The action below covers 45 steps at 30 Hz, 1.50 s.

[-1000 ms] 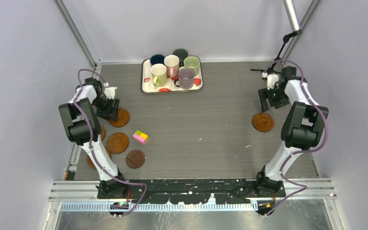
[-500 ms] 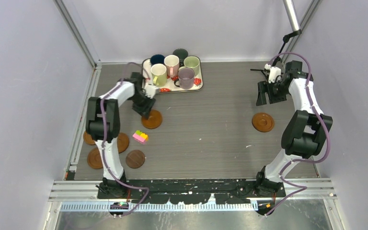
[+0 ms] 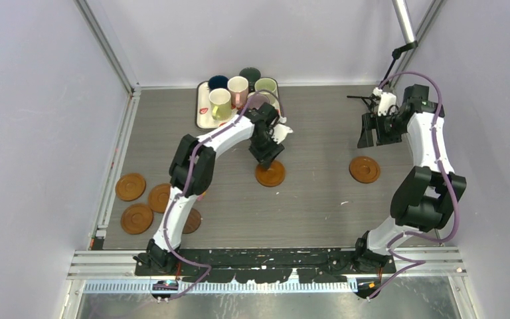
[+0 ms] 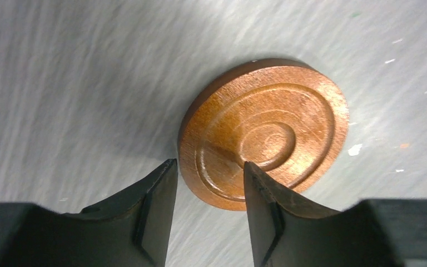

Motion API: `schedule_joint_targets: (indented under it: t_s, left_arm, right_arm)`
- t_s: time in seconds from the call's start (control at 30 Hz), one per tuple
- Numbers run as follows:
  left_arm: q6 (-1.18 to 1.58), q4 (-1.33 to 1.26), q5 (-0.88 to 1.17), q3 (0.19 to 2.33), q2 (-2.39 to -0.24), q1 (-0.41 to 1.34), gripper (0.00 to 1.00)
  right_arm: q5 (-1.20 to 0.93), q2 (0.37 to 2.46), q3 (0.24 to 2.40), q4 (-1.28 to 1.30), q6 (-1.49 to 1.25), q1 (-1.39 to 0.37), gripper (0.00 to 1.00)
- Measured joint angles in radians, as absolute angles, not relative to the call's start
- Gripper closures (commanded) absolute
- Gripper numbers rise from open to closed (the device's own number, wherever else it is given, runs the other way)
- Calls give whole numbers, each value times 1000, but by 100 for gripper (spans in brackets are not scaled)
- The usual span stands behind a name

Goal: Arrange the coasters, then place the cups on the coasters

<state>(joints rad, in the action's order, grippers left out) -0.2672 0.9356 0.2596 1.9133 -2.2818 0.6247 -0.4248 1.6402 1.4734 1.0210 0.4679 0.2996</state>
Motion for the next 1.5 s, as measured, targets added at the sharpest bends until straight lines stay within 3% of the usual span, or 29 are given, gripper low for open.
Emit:
schedule_joint_targets:
  t_s: [0.17,0.5,0.8,1.1,1.3,1.5]
  left_arm:
    - [-243,984,360,1965,-2283,641,24]
    - [-240,1003,497,1651,-1868,358,3]
    - [-281,1045,502,1429,-1642,86,0]
    - [-344,1074,514,1335,-1551,-116,0]
    - [-372,1079,535,1332,-1548,-170,0]
    - [-382,1077,543,1319,-1548,-173,0]
  right_arm:
    - [-412,1602,1435,999,442,220,23]
    - [-329,1646,1389,868,327,-223,23]
    - [-199,1867,1451,774,274,-484,22]
    - [-97,2019,1517,724,255,-591,20]
    - [-43,2057,1528,712,257,-613,37]
    - [-29,2031,1479,694,262,-604,44]
